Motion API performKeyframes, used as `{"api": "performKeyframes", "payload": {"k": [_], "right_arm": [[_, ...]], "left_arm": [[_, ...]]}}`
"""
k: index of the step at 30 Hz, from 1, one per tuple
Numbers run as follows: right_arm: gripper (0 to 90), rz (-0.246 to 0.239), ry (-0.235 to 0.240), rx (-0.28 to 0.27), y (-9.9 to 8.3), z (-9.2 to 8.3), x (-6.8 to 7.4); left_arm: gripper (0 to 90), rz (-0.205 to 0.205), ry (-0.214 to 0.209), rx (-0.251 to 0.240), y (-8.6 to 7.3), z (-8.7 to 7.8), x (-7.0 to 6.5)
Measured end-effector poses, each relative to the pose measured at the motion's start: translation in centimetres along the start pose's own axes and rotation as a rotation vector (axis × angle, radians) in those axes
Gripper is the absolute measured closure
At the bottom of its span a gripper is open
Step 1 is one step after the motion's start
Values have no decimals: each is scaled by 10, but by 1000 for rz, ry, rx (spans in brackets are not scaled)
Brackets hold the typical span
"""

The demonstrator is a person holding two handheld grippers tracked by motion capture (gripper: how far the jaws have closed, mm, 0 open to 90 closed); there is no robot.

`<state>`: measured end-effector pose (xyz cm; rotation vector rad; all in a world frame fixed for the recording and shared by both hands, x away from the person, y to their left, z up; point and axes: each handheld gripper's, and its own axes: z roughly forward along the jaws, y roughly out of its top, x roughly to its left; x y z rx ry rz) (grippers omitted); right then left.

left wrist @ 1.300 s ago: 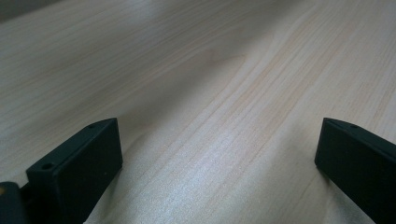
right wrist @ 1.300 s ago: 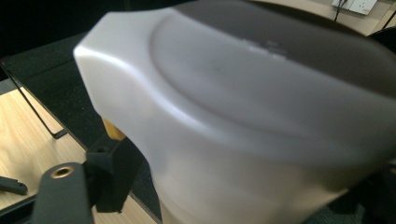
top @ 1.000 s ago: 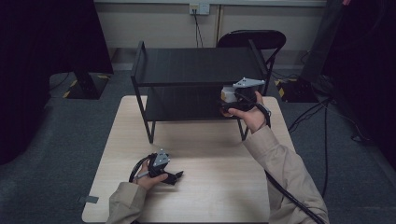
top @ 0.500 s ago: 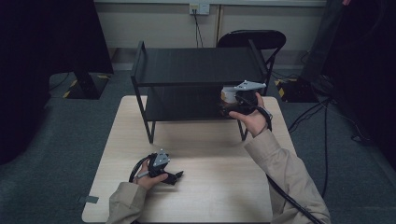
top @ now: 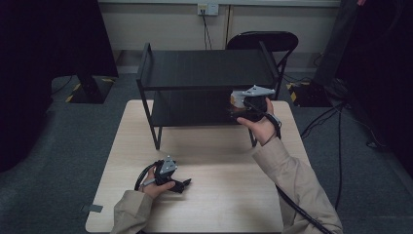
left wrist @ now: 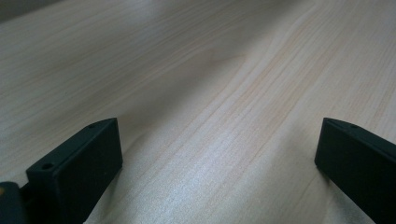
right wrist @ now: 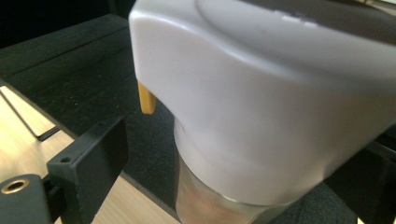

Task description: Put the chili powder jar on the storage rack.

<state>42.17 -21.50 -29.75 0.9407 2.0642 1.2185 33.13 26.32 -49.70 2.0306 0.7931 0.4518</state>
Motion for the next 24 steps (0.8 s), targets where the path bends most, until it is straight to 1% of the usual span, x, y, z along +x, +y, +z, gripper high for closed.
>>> {"api": "performKeyframes", "payload": {"k": [3,7,11,13,18,24], "right_arm": [[45,18,-15,-6,-2,1,5],[61,17,-28,-10,-3,1,7],[63,28,-36,-16,-4,0,10],[58,23,-48,-14,-5,0,13],[47,33,-65,-16,-7,-2,17],[35,23,-70,-12,-9,-4,18]], "left_arm": [[0,0,0,0,0,0,0],[0,0,0,0,0,0,0],[0,0,0,0,0,0,0],[0,0,0,0,0,0,0],[0,0,0,0,0,0,0],[0,0,0,0,0,0,0]]}}
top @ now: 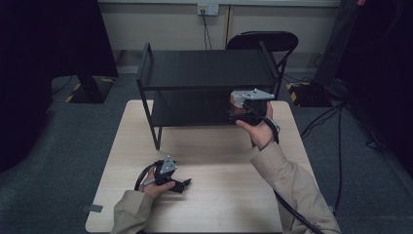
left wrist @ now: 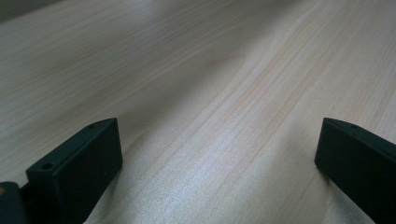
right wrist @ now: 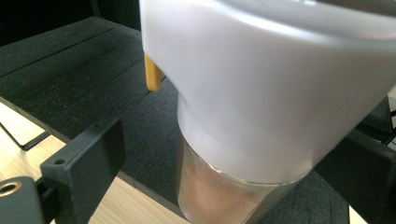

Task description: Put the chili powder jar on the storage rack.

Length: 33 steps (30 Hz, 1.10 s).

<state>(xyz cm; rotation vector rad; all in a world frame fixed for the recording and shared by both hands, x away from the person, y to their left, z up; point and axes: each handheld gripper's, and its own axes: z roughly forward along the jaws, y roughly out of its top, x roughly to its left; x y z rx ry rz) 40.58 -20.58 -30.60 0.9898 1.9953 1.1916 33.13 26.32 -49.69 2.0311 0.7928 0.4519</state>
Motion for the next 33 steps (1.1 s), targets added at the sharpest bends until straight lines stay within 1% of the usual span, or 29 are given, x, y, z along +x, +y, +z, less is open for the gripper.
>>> {"api": "performKeyframes", "payload": {"k": [6,8,11,14,16,19,22,23,25,27,29,33], "right_arm": [[27,4,-5,9,-2,-1,2],[1,6,-15,12,-3,-2,3],[1,11,-18,10,-5,-4,2],[1,5,-21,10,-6,-6,2],[1,-1,-13,15,-7,-8,1],[1,3,-3,8,-10,-12,0],[2,7,13,6,-13,-17,-2],[0,5,25,8,-14,-18,-3],[1,1,31,10,-17,-22,-3],[0,-7,49,8,-21,-26,-5],[0,-18,52,11,-25,-30,-5],[0,-14,69,11,-34,-38,-7]], "left_arm": [[0,-1,0,0,0,0,0],[0,0,0,0,0,0,0],[0,0,0,0,0,0,0],[0,0,0,0,0,0,0],[0,0,0,0,0,0,0],[0,0,0,0,0,0,0],[0,-1,0,0,0,0,0],[0,0,0,0,0,0,0],[0,0,0,0,0,0,0],[0,0,0,0,0,0,0],[0,0,0,0,0,0,0],[0,0,0,0,0,0,0]]}}
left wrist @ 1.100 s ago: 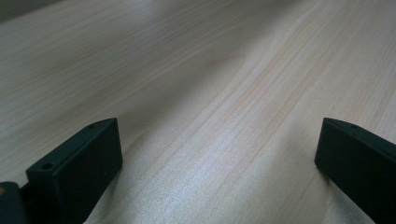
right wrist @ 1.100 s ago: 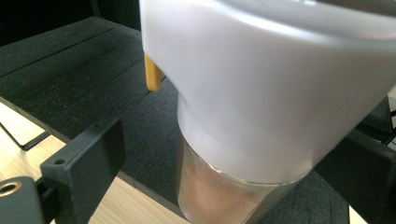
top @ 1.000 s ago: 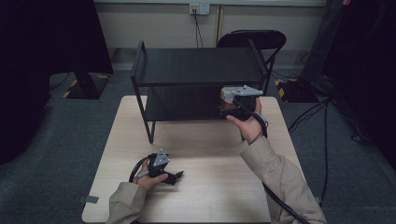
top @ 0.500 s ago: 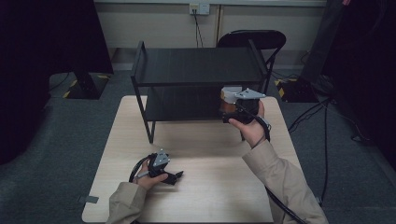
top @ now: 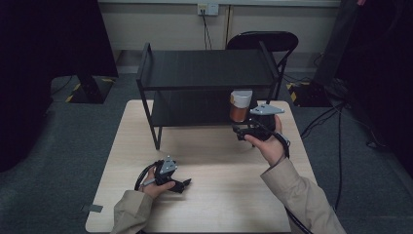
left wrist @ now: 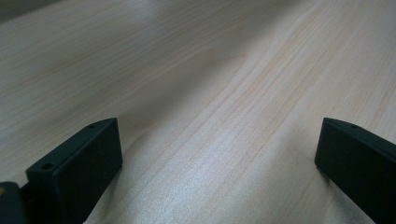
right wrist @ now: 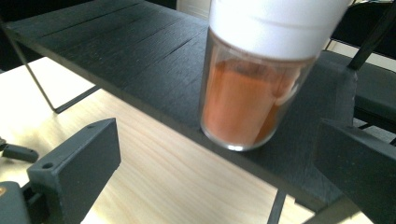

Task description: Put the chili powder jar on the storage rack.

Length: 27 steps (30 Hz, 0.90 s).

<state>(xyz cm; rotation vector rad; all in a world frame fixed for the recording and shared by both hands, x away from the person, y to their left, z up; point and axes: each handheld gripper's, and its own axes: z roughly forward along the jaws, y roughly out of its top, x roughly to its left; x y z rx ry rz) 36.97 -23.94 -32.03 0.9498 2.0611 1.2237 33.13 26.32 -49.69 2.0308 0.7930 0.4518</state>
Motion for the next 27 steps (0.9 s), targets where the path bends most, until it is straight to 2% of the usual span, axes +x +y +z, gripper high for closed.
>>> {"api": "performKeyframes", "payload": {"k": [7,27], "right_arm": [[0,-18,23,7,-12,-12,0],[0,-21,51,24,-50,-33,-1]], "left_arm": [[0,0,0,0,0,0,0],[0,0,0,0,0,0,0]]}}
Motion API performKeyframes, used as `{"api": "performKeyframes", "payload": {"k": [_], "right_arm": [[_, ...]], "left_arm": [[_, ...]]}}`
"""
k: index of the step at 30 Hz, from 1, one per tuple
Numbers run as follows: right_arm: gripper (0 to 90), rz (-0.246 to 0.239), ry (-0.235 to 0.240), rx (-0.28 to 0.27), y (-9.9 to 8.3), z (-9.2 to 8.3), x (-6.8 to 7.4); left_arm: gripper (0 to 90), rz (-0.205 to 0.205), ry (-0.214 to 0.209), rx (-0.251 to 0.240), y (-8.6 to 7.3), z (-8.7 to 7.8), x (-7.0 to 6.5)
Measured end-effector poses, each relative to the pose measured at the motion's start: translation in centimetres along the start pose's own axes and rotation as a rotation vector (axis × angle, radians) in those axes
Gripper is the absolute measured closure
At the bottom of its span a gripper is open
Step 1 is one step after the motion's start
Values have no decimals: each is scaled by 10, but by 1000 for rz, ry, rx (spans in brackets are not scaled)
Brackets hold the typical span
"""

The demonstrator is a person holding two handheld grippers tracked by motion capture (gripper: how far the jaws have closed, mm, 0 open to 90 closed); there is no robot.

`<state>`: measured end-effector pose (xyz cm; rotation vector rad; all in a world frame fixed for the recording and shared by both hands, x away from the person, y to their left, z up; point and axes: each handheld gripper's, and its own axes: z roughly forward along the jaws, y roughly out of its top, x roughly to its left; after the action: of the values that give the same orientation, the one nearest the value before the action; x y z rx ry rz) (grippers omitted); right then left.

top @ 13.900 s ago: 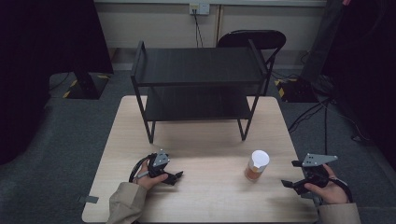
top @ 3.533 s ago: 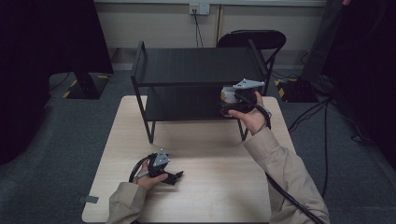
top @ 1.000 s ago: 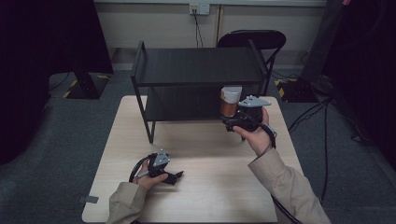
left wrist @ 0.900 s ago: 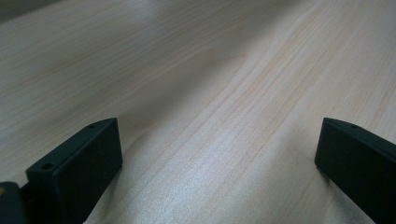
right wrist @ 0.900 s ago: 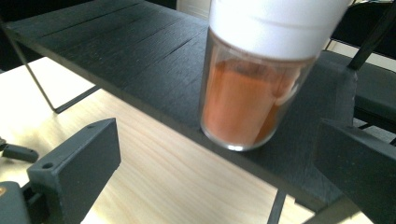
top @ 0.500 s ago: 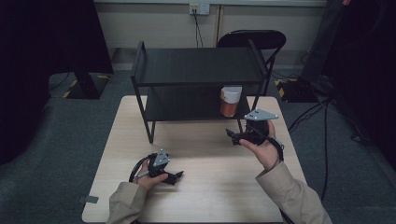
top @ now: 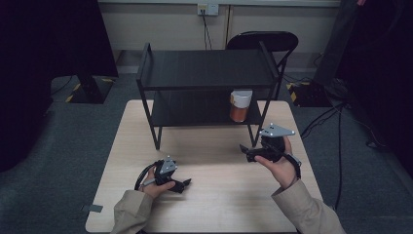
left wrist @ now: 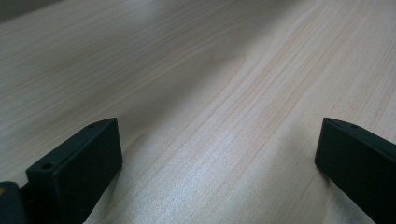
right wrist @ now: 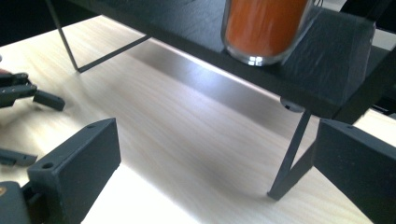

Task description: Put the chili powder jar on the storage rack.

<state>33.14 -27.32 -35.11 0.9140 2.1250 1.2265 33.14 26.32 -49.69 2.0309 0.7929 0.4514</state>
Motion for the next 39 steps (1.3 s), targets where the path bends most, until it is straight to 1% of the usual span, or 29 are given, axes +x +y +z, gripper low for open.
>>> {"api": "performKeyframes", "payload": {"k": [6,10,13,21,32,35,38,39], "right_arm": [[0,1,17,11,-16,-9,-2],[0,15,22,22,-28,-14,-3],[0,24,28,25,-35,-18,-5],[0,27,50,37,-49,-28,-9],[1,32,100,80,-73,-28,-20],[1,18,102,82,-78,-28,-19],[1,-7,120,95,-83,-25,-21],[1,-6,125,102,-85,-24,-21]], "left_arm": [[0,0,0,0,0,0,0],[0,0,0,0,0,0,0],[0,-1,0,-1,0,0,0],[0,0,1,-1,0,0,0],[0,-2,2,-1,0,0,-1],[0,-2,3,-1,0,0,-1],[0,-2,3,-1,0,0,-1],[0,-2,2,-1,0,0,-1]]}}
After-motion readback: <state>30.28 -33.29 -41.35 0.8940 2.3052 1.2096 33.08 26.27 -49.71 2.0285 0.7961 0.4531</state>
